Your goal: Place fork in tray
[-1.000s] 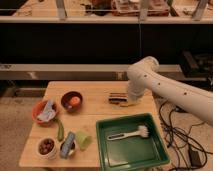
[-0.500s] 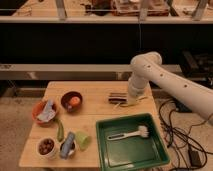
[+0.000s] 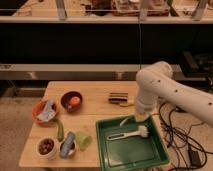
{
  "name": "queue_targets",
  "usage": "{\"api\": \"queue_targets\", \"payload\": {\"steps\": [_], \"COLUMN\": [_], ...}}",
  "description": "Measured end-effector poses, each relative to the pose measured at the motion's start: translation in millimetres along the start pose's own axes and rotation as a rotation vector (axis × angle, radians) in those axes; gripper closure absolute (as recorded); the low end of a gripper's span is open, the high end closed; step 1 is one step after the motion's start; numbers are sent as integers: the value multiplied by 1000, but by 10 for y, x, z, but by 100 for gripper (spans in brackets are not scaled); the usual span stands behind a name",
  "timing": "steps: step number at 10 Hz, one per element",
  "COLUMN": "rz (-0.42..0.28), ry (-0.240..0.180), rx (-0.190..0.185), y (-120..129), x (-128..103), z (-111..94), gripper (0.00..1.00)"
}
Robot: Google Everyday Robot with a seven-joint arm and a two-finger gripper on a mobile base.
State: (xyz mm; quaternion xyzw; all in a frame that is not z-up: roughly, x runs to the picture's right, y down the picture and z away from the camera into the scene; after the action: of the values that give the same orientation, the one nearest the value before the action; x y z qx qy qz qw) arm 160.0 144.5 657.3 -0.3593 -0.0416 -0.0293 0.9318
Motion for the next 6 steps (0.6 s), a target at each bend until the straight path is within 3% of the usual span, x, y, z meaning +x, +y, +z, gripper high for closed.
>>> {"api": "queue_targets", "payload": {"steps": [1, 4, 6], "rz": [-6, -34, -62], "ry": [-3, -60, -87], "rx": [-20, -55, -76], "y": [262, 610, 590], "x": [-22, -91, -136], "z": [128, 584, 898], "gripper": [100, 97, 80]}}
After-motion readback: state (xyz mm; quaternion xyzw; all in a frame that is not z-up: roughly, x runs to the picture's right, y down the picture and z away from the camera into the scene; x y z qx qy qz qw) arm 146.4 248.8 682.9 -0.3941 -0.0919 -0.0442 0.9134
